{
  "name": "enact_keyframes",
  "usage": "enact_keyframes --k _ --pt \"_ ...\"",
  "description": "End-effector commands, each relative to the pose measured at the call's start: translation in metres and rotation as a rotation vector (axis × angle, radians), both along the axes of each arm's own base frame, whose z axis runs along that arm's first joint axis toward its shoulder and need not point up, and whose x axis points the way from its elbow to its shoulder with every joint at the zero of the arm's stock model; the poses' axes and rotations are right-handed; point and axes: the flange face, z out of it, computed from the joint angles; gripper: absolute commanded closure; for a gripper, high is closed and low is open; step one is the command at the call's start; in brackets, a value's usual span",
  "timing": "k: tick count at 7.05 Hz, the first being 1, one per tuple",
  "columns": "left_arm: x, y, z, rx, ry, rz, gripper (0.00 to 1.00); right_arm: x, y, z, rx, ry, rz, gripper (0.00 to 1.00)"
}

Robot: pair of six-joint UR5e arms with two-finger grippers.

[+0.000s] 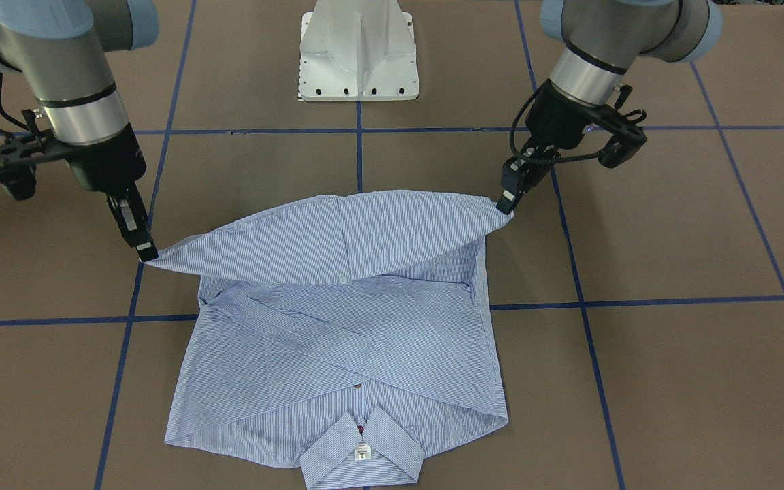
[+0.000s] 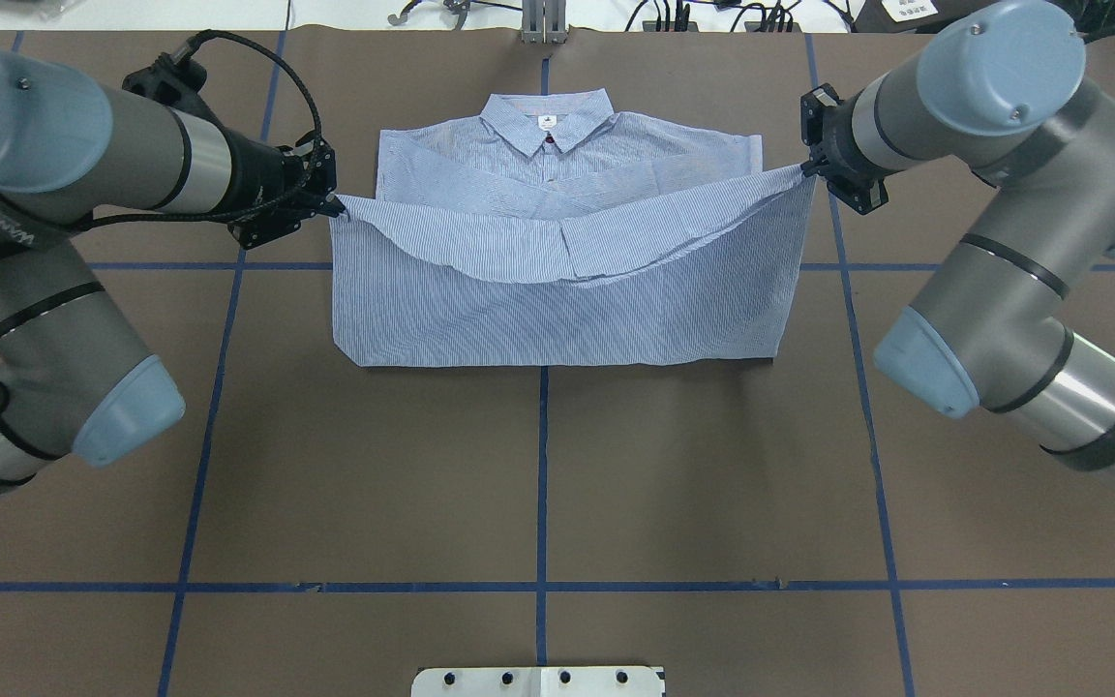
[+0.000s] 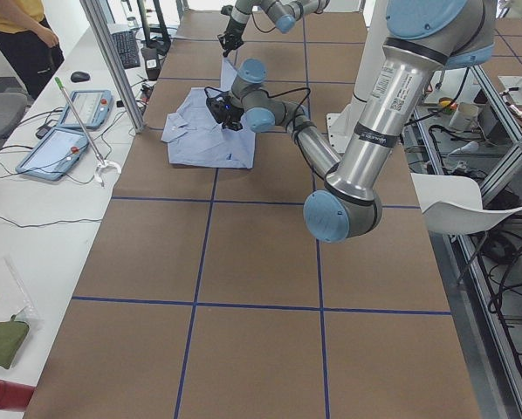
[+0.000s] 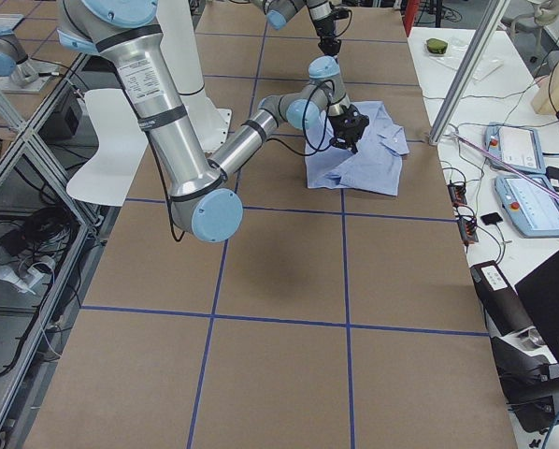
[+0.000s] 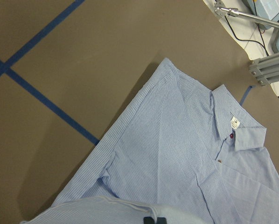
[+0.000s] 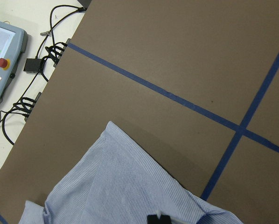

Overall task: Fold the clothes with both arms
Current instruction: 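Lift the hem with both grippers and fold it over toward the collar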

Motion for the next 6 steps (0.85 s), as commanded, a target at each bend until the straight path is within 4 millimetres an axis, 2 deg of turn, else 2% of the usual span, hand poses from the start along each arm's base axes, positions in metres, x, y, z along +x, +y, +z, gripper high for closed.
enact_keyframes --k 1,2,3,4,5,6 --pt "0.037 -0.046 0.049 0.027 0.001 -0.004 1.0 -0.03 -0.042 0.022 0.004 0.051 -0.035 1.0" --pt "0.047 -0.073 0.059 0.033 -0.004 -0.03 1.0 -0.042 -0.056 0.04 0.012 0.052 -0.04 1.0" --pt "0.057 -0.092 0.06 0.06 -0.042 -0.051 1.0 -0.053 -0.071 0.056 0.027 0.075 -0.064 1.0" --pt "0.065 -0.102 0.069 0.064 -0.063 -0.048 1.0 -0.052 -0.081 0.072 0.048 0.09 -0.08 1.0" --pt "0.071 -0.112 0.075 0.095 -0.067 -0.062 1.0 -0.06 -0.093 0.078 0.05 0.116 -0.102 1.0" --pt "0.084 -0.127 0.076 0.098 -0.073 -0.074 1.0 -0.072 -0.108 0.074 0.039 0.128 -0.104 1.0"
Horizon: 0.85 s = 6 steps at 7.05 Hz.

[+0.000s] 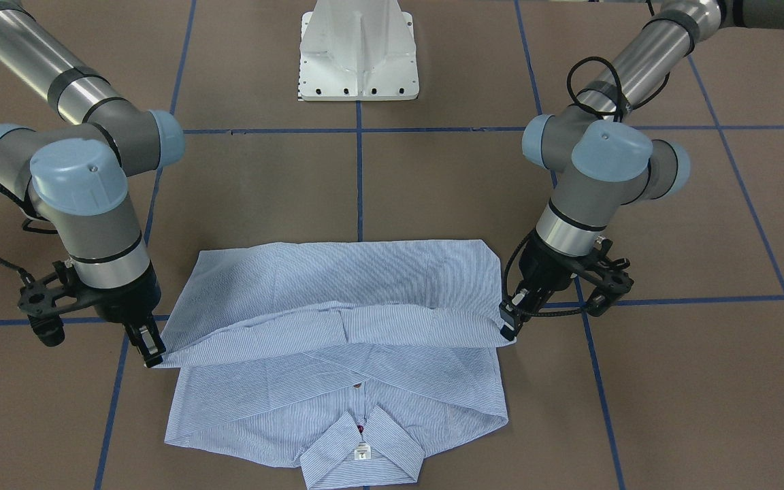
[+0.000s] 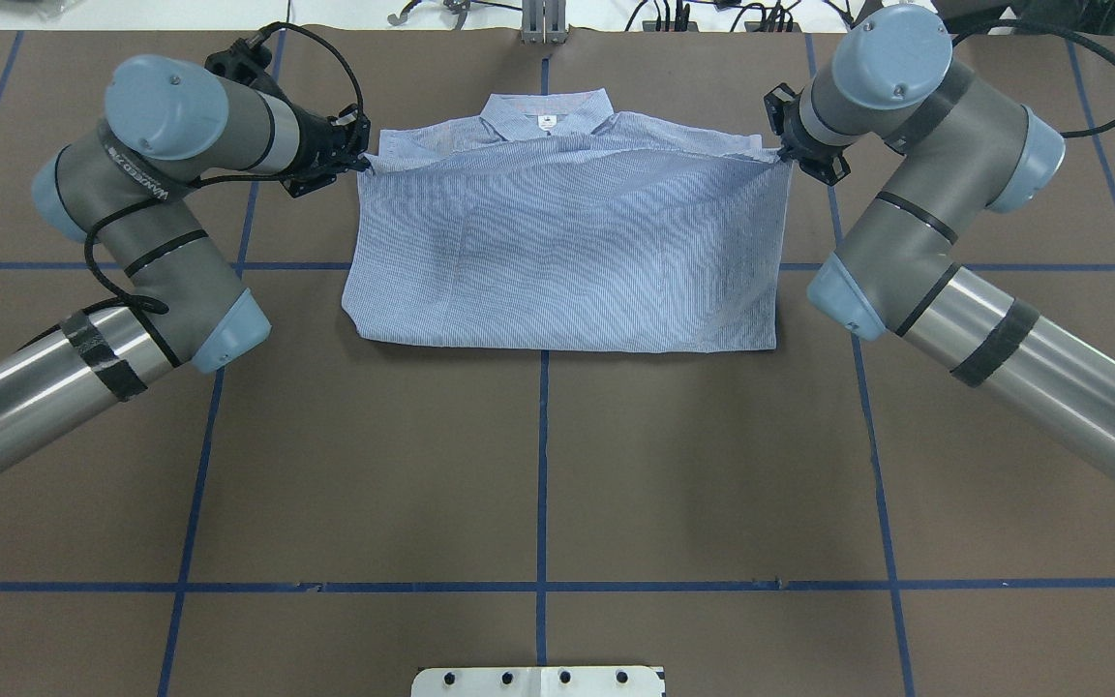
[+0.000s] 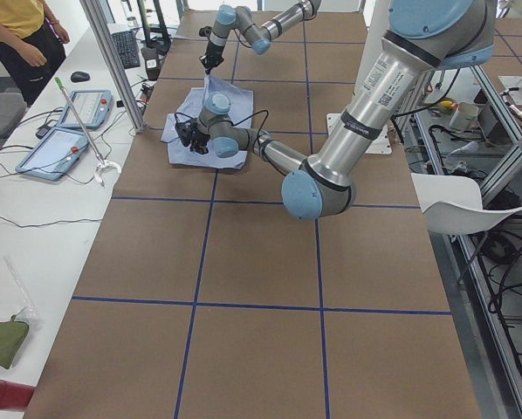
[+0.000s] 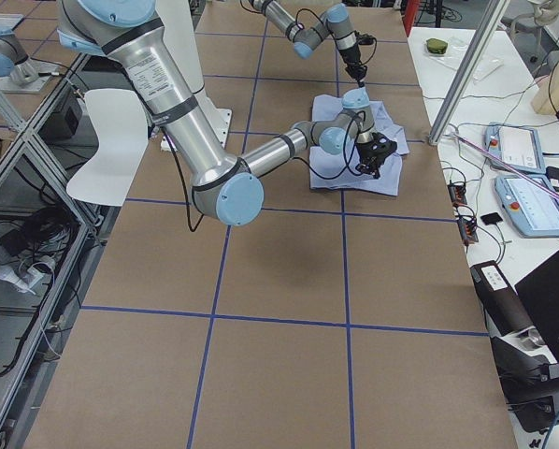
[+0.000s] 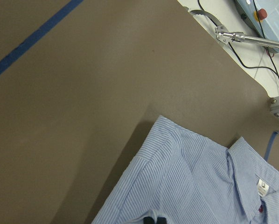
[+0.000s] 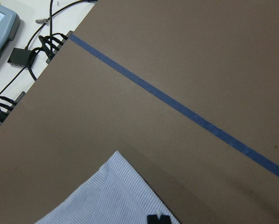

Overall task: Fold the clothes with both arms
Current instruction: 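Lift the hem with both grippers and fold it over toward the collar, then release the hem with both grippers and raise them away from the shirt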

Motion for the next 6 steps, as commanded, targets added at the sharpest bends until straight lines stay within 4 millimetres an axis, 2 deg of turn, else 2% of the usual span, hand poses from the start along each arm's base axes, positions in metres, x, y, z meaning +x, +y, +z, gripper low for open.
enact_keyframes --k 1,2,3,4,5,6 --pt "0.018 -0.029 0.001 0.025 -0.023 -0.046 1.0 -0.019 -0.027 0.012 0.008 0.012 -0.008 1.0" --pt "0.028 -0.046 0.01 0.038 -0.058 -0.08 0.96 -0.023 -0.036 0.04 0.024 0.011 -0.013 1.0" --pt "0.03 -0.051 0.018 0.106 -0.136 -0.038 0.35 -0.025 -0.039 0.049 0.047 0.021 -0.036 1.0" --pt "0.028 -0.052 0.019 0.116 -0.148 -0.034 0.25 -0.026 -0.04 0.046 0.056 0.025 -0.043 0.46" --pt "0.026 -0.052 0.016 0.12 -0.147 -0.035 0.24 -0.023 -0.045 0.03 0.072 0.011 -0.034 0.27" --pt "0.019 -0.053 0.01 0.127 -0.137 -0.036 0.24 -0.02 -0.05 0.019 0.082 0.002 -0.024 0.02"
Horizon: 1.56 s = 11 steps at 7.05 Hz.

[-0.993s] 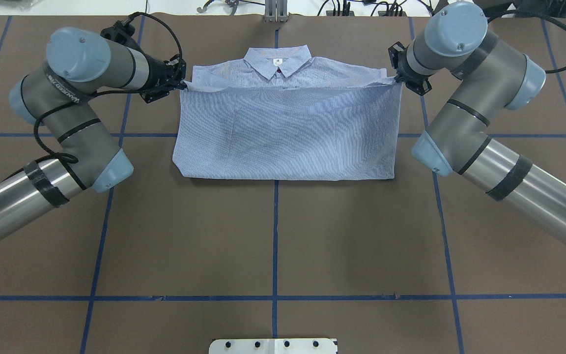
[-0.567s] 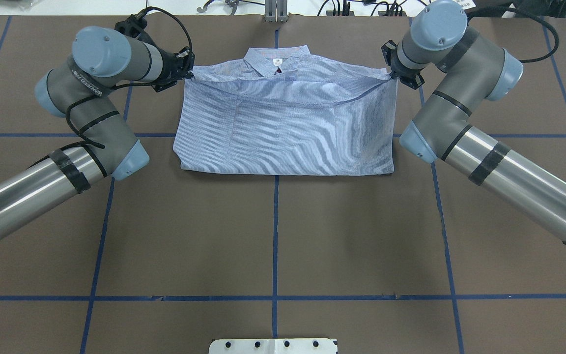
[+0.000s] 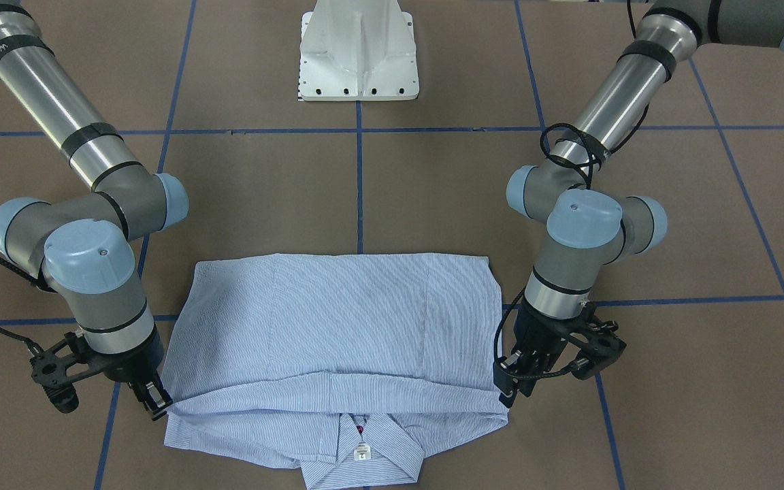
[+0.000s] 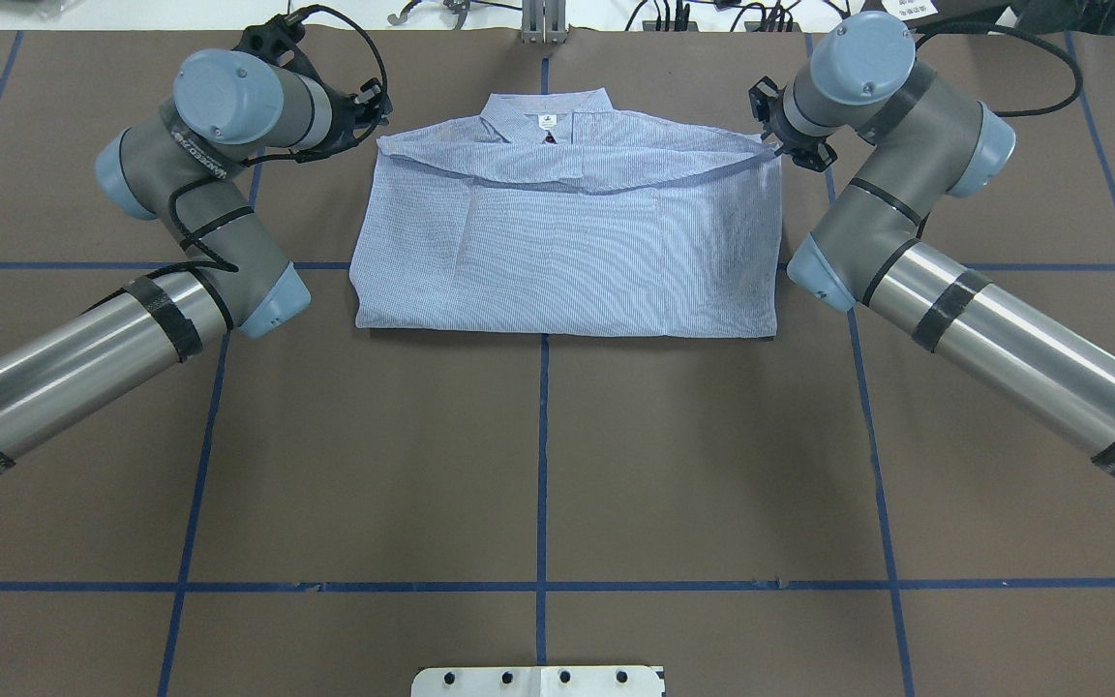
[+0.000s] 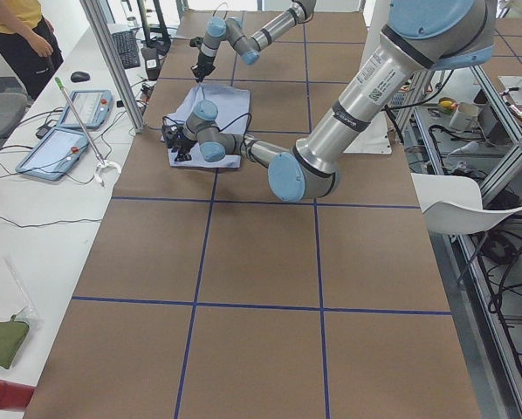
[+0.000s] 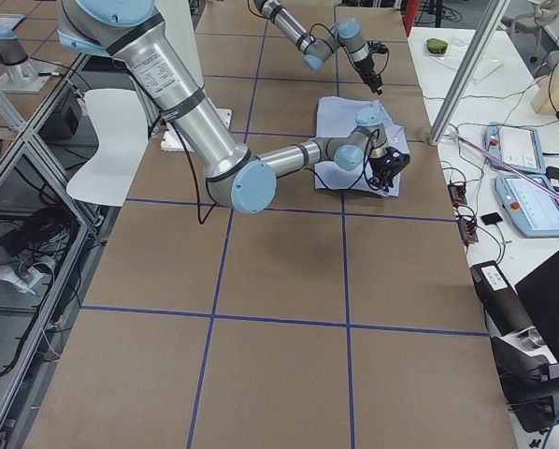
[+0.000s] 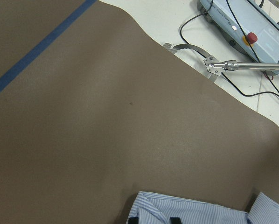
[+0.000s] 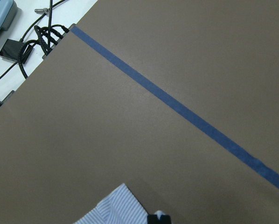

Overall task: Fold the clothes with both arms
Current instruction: 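Release the hem with both grippers and raise them away from the shirt, then move the right gripper down to the folded shirt's corner nearest it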

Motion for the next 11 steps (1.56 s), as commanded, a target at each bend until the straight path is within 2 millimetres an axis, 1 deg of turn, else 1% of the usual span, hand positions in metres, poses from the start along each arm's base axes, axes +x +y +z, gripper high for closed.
enact_keyframes --k 1,2,3,4,5,6,7,8,9,10,11 --pt "-0.021 0.004 -0.006 0.021 0.023 0.005 0.25 0.013 -0.009 -0.029 0.026 -0.037 0.023 0.01" --pt "-0.038 0.023 -0.001 0.018 0.057 0.052 0.25 0.016 -0.001 -0.044 0.034 -0.072 0.006 0.01" --pt "-0.056 0.036 -0.001 0.029 0.08 0.064 0.25 0.028 0.014 -0.048 0.03 -0.113 -0.01 0.01" --pt "-0.063 0.044 -0.01 0.043 0.097 0.064 0.25 0.024 0.084 -0.02 -0.005 -0.154 -0.029 0.01" --pt "-0.064 0.045 -0.01 0.039 0.094 0.064 0.25 0.027 0.124 -0.01 -0.013 -0.174 -0.044 0.01" --pt "-0.065 0.045 -0.011 0.041 0.095 0.061 0.25 0.014 0.168 0.015 -0.054 -0.18 -0.045 0.01" --pt "-0.065 0.046 -0.008 0.039 0.091 0.06 0.25 0.0 0.18 0.017 -0.081 -0.191 -0.032 0.01" --pt "-0.065 0.046 -0.007 0.037 0.09 0.06 0.25 -0.02 0.196 0.017 -0.099 -0.195 -0.017 0.02" --pt "-0.065 0.046 -0.007 0.037 0.09 0.06 0.25 -0.027 0.203 0.016 -0.099 -0.198 -0.009 0.02" --pt "-0.065 0.046 -0.007 0.037 0.09 0.06 0.25 -0.034 0.212 0.023 -0.101 -0.185 -0.018 0.04" --pt "-0.065 0.046 -0.007 0.038 0.09 0.058 0.25 -0.034 0.214 0.025 -0.103 -0.181 -0.017 0.07"
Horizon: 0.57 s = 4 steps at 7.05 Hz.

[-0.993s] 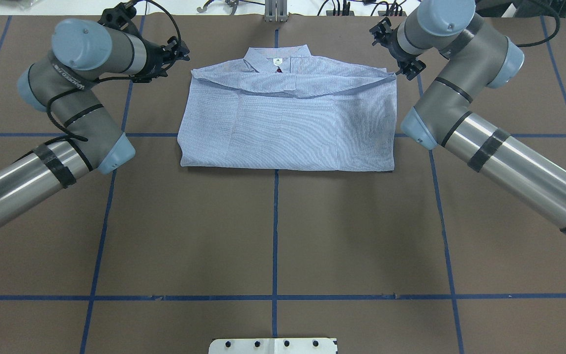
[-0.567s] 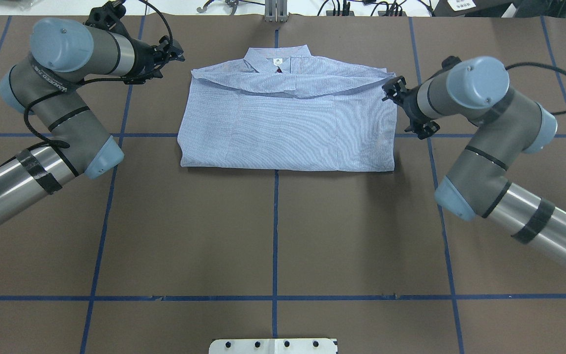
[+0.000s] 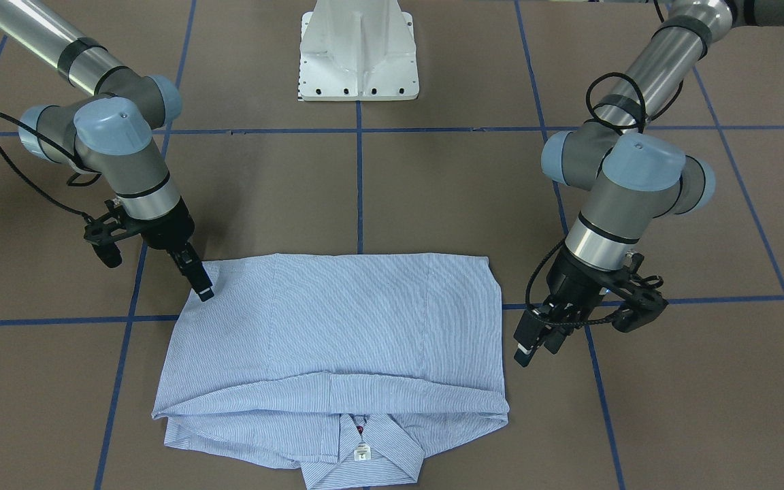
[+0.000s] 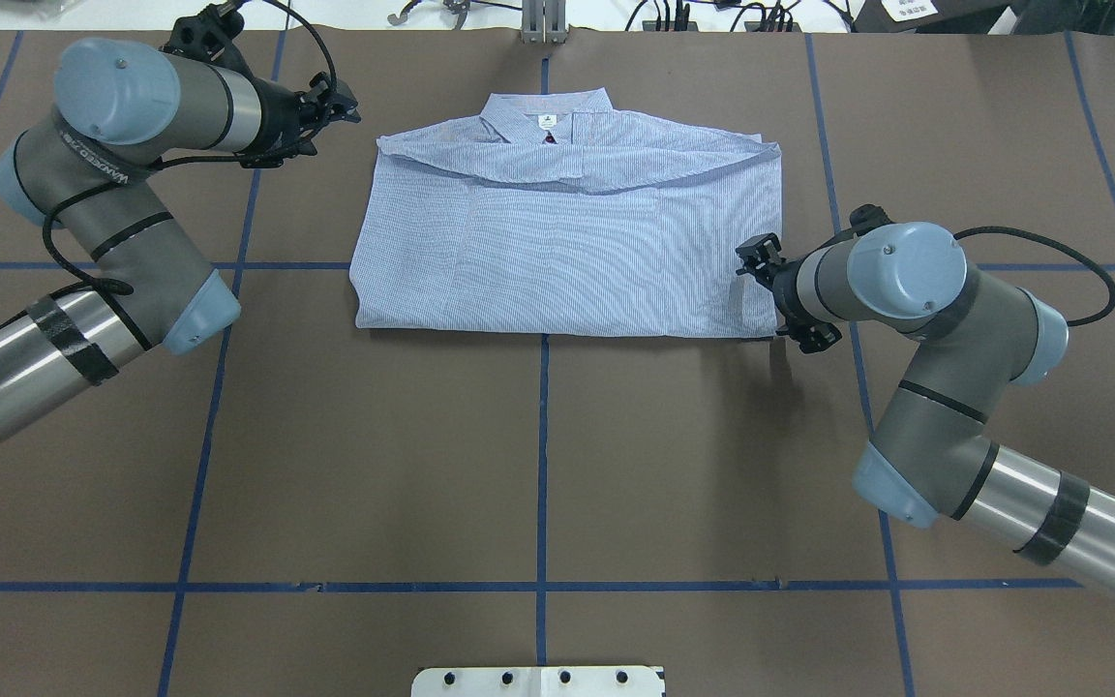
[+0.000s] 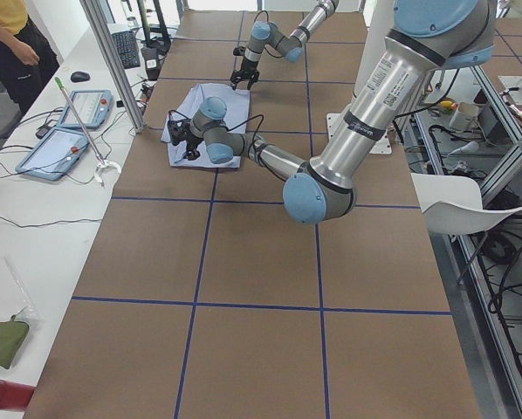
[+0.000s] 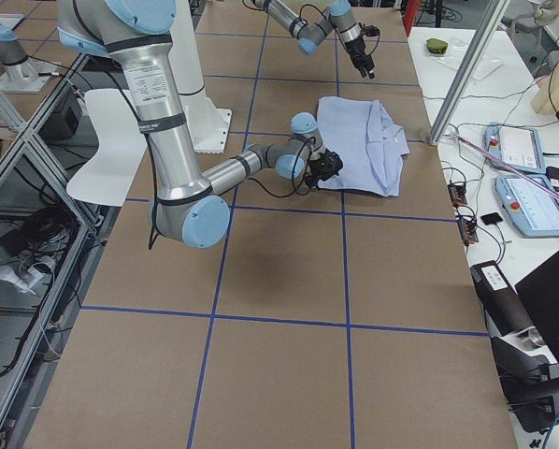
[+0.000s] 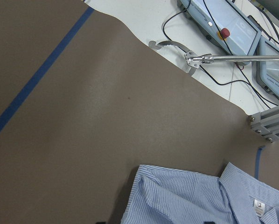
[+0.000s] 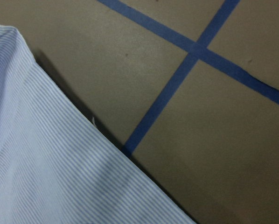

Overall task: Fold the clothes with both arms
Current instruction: 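Move the right gripper down to the folded shirt's corner nearest it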

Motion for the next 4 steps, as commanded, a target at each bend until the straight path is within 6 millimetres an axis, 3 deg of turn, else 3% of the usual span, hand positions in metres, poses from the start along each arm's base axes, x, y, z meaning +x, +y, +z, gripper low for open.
enact_keyframes --k 1,3,4 --pt "0.0011 0.0005 -0.0011 -0.002 0.004 0.0 0.25 0.0003 0.0083 0.002 0.001 0.002 -0.001 0.1" --pt "0.0012 0.0005 -0.0011 -0.005 0.005 -0.001 0.25 0.0022 0.0109 0.0047 -0.001 0.004 -0.003 0.15" --pt "0.0013 0.0003 -0.0022 -0.004 0.006 -0.001 0.25 0.0017 0.013 0.0076 -0.004 0.008 -0.006 0.33"
